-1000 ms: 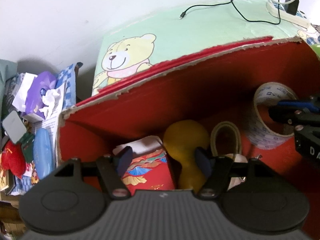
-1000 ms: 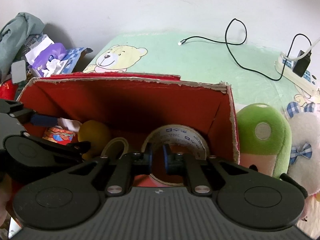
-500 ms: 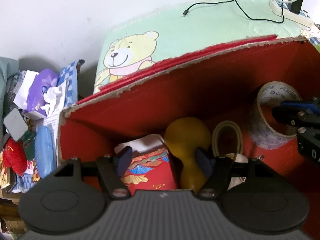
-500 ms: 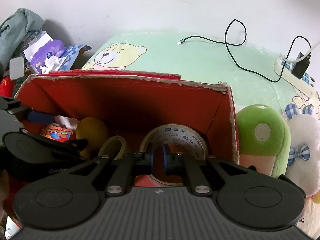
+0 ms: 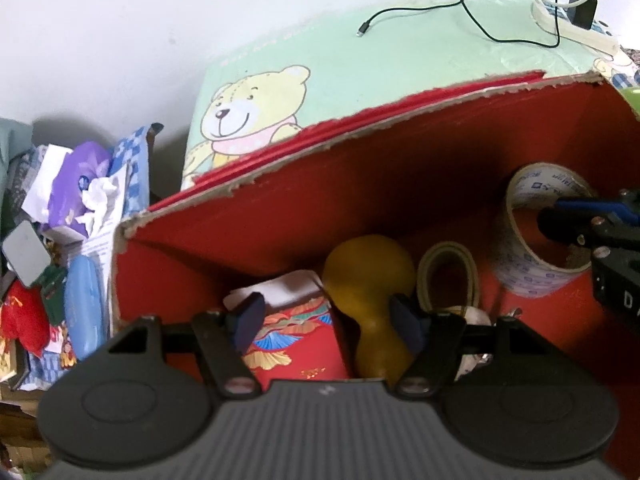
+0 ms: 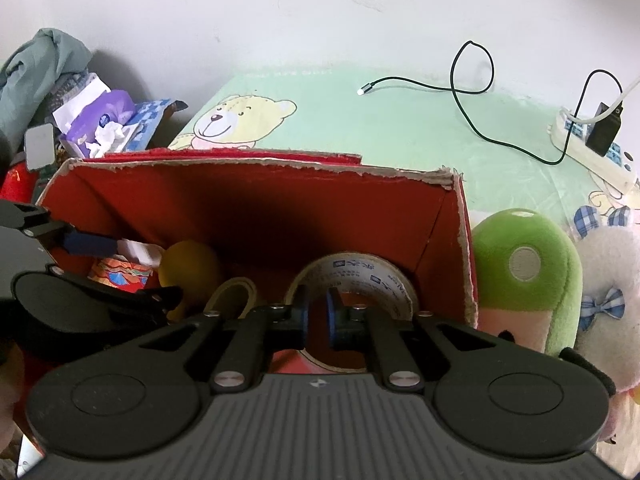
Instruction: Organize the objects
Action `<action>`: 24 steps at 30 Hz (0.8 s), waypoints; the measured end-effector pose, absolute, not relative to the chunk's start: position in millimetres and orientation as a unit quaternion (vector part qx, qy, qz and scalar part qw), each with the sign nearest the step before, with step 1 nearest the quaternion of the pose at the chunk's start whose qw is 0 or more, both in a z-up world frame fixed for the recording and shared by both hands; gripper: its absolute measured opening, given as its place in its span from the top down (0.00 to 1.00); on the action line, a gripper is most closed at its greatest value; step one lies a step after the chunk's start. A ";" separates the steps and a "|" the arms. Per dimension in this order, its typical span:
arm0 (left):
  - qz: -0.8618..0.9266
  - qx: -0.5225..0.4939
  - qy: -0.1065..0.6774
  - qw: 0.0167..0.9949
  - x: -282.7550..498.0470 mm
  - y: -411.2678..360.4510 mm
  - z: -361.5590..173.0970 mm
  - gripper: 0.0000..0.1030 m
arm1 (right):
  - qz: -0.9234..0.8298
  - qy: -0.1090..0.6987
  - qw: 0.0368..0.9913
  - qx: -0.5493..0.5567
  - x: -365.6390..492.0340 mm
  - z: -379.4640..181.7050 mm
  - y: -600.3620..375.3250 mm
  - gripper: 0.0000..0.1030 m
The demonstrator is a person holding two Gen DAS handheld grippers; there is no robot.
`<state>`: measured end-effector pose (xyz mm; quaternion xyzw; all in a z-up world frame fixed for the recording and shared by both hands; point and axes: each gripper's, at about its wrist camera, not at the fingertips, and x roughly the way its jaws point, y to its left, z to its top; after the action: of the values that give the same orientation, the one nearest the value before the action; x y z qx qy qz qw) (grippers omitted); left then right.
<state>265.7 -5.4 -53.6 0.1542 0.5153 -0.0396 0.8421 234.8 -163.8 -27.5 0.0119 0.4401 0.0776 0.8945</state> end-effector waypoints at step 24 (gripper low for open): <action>-0.066 0.155 0.501 0.849 260.7 -5.5 -48.1 0.20 | 0.053 0.456 0.888 -0.016 237.8 -30.7 -157.2 0.97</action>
<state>260.7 -5.5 -48.1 0.1545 0.5012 -0.0657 0.8489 237.8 -157.2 -30.7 -0.0157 0.4558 0.0534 0.8884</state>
